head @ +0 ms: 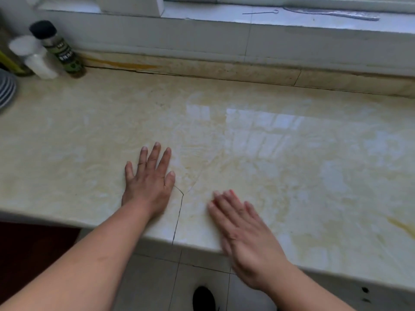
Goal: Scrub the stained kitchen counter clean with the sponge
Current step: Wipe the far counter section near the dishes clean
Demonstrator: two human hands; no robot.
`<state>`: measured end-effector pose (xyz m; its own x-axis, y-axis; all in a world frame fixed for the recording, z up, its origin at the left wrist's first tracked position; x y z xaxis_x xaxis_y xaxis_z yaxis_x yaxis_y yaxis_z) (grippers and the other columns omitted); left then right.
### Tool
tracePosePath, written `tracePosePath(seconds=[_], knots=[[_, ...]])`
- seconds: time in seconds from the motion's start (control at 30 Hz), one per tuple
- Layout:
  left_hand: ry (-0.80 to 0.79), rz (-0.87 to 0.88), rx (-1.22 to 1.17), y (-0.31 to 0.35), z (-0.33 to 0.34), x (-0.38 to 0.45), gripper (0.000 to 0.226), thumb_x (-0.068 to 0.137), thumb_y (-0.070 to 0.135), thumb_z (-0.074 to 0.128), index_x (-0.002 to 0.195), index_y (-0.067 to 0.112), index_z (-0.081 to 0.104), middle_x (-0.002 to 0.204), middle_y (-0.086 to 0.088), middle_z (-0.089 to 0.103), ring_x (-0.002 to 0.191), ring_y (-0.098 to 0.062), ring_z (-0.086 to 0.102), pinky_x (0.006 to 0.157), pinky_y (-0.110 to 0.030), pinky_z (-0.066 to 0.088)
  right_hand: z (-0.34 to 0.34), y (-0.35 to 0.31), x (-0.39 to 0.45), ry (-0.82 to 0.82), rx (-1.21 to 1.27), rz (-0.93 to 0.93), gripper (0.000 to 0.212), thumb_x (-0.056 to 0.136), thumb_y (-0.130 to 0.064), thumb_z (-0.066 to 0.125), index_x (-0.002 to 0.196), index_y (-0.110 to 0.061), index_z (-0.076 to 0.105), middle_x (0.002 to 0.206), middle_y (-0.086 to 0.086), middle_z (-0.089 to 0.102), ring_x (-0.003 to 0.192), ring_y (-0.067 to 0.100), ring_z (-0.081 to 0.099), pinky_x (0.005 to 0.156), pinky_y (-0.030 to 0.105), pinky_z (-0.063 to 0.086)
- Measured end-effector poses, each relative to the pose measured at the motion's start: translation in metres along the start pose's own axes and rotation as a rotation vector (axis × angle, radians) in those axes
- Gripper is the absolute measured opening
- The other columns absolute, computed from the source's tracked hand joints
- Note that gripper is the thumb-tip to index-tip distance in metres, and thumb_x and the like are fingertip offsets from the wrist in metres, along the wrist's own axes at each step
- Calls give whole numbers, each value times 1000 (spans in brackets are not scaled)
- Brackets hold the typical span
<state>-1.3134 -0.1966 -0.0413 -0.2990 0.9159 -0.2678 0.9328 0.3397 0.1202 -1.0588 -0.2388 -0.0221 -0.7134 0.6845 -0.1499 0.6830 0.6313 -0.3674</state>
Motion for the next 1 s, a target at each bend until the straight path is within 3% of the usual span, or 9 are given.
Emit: tracePosePath(seconds=[0.13,0.23,0.37,0.47,0.6,0.67,0.8,1.0], knots=[[13,8,-4,3,1,0,66,102,50,10,161,38,-19,166,12,-34,154,-16,-31,126,-57,-9,-31,94,-46,89,-9,362,67,96,-41,23,161,-29,12,168,-10,-5,155,12,-9,124,48,15],[8,6,5,3,0,-2,67,102,48,9,161,36,-19,166,11,-35,154,-17,-32,126,-58,-9,-43,114,-14,109,11,508,72,94,-47,12,162,-22,6,167,-3,-14,154,17,-17,125,47,7],[8,7,5,4,-2,-3,67,101,44,8,161,34,-20,166,11,-35,154,-17,-32,126,-57,-9,-47,79,92,121,21,424,68,103,-39,25,161,-18,-5,167,5,-18,153,25,-19,125,45,-2],[19,12,-2,3,-1,-2,68,99,42,6,163,33,-15,168,12,-31,155,-16,-29,126,-56,-9,-40,34,146,65,13,258,70,102,-36,31,161,-15,-2,168,7,-15,154,28,-16,125,48,1],[70,29,-129,-4,-5,0,79,88,42,10,166,27,2,172,16,-15,158,-10,-17,126,-51,-6,-10,-38,129,-2,-25,-64,70,100,-38,32,162,-21,4,169,2,-7,155,24,-14,126,43,1],[91,41,-207,-7,-7,0,86,83,45,8,167,25,10,172,17,-7,158,-8,-12,127,-50,-5,2,-57,95,-23,-25,-136,69,99,-38,31,161,-25,5,170,-2,-5,154,19,-15,125,39,-3],[59,32,-145,-5,-4,1,83,92,61,4,167,25,3,172,15,-14,157,-11,-19,126,-53,-7,12,-62,49,-48,-16,-125,67,101,-36,32,161,-28,5,169,-8,-10,152,12,-23,124,37,-7],[-24,-12,-8,5,4,1,92,91,78,6,163,25,-18,167,10,-35,152,-17,-35,124,-58,-13,2,-39,38,9,26,-22,68,98,-33,32,161,-27,8,169,-8,-7,153,12,-18,124,38,-3]])
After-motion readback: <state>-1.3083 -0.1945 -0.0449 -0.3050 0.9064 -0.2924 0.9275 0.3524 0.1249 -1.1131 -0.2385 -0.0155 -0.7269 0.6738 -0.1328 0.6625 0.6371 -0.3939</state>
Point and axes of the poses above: each hand's wrist, its own x-axis towards the middle knuckle, its own z-axis out of the palm, y = z × x, the point moved 7 cm from there along x, towards the middle knuckle
